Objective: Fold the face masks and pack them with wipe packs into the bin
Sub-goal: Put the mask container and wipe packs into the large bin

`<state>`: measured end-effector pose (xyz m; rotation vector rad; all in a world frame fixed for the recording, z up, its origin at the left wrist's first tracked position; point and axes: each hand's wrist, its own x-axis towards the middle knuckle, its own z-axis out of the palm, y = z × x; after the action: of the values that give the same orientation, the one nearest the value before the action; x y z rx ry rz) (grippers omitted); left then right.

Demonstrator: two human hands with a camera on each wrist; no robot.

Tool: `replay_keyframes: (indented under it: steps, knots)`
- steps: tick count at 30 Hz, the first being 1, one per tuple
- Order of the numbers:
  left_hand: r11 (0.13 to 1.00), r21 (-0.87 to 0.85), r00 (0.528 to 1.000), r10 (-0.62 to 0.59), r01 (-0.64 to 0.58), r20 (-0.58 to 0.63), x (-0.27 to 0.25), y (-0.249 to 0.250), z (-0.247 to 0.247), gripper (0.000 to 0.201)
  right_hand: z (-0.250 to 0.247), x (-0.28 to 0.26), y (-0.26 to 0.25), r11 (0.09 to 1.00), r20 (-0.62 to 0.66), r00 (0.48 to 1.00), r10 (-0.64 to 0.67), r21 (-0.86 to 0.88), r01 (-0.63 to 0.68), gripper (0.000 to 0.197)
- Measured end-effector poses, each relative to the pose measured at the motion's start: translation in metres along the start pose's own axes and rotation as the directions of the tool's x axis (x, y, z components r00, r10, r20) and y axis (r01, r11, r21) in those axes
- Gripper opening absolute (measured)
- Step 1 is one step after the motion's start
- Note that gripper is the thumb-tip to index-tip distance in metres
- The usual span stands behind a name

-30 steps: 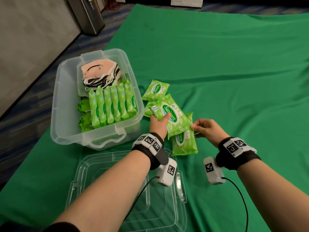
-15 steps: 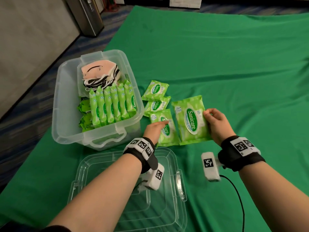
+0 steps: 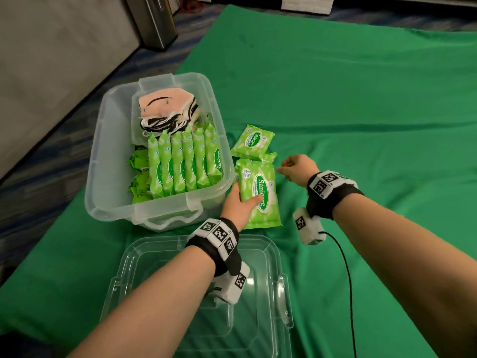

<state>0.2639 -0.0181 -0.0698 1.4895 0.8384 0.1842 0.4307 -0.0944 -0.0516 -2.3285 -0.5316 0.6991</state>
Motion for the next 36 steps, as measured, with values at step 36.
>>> replay_keyframes:
  steps: [36]
  knots:
    - [0.995, -0.053, 0.996, 0.083, -0.084, -0.008, 0.009, -0.004, 0.004, 0.058, -0.022, 0.043, 0.032, 0.758, -0.389, 0.901, 0.194, 0.642, 0.114, 0.021]
